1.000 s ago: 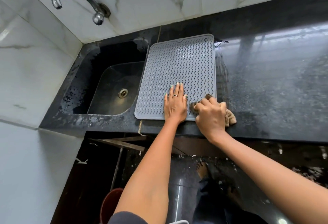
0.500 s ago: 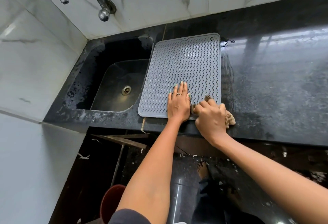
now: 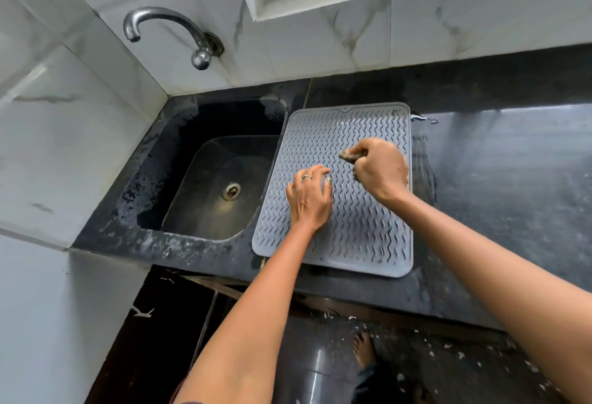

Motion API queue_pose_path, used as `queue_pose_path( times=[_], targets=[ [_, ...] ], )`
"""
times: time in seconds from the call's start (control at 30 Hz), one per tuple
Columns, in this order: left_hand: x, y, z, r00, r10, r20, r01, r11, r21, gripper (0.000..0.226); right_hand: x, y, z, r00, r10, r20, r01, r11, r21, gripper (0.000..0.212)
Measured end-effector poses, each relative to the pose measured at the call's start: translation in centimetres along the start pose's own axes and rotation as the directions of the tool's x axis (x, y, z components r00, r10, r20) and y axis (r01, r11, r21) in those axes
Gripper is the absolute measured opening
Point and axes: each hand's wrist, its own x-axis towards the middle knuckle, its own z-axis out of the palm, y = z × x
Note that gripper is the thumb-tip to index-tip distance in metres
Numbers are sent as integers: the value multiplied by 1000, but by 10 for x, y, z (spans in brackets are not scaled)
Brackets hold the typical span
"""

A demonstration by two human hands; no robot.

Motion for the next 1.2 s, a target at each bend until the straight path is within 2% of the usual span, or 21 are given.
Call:
queue_pose_path(
  times=[0.33,0.43,0.53,0.6,0.67,0.73,0.87,0.97,1.1,1.13,1.2],
  targets=[
    [137,6,22,969,128,211,-117,991,-62,44,134,7,37,1000,8,-25,-13,982,-188,35],
    [162,4,33,955,165,248,-154,986,-61,47,154,13,50,998,9,55,5,969,-247,41],
    [182,0,45,921,184,344,-186,982,-27,49,160,21,65,988,83,132,-19,905,-425,46],
    [190,-3,51,899,200,390,-223,975,14,51,161,26,75,982,100,157,-18,889,-458,54],
    [193,-6,58,910,207,358,-237,970,42,52,163,31,82,986,64,157,16,886,-464,59],
    [192,-7,63,922,222,317,-249,967,47,53,166,37,85,993,-11,118,68,872,-486,56],
    [193,-9,65,934,223,280,-243,969,39,55,171,36,77,990,-125,71,144,869,-473,33],
    [192,-10,67,937,223,268,-236,971,20,54,152,35,71,989,-140,37,141,872,-468,19],
    [192,-10,67,940,226,255,-233,972,1,55,124,28,64,974,-162,157,221,824,-522,19],
    [191,-10,66,942,229,247,-235,972,-6,56,129,25,61,979,-128,162,193,842,-504,18],
    [190,-9,66,942,234,241,-237,971,-18,57,149,21,54,998,-11,67,37,915,-401,19]
  ],
)
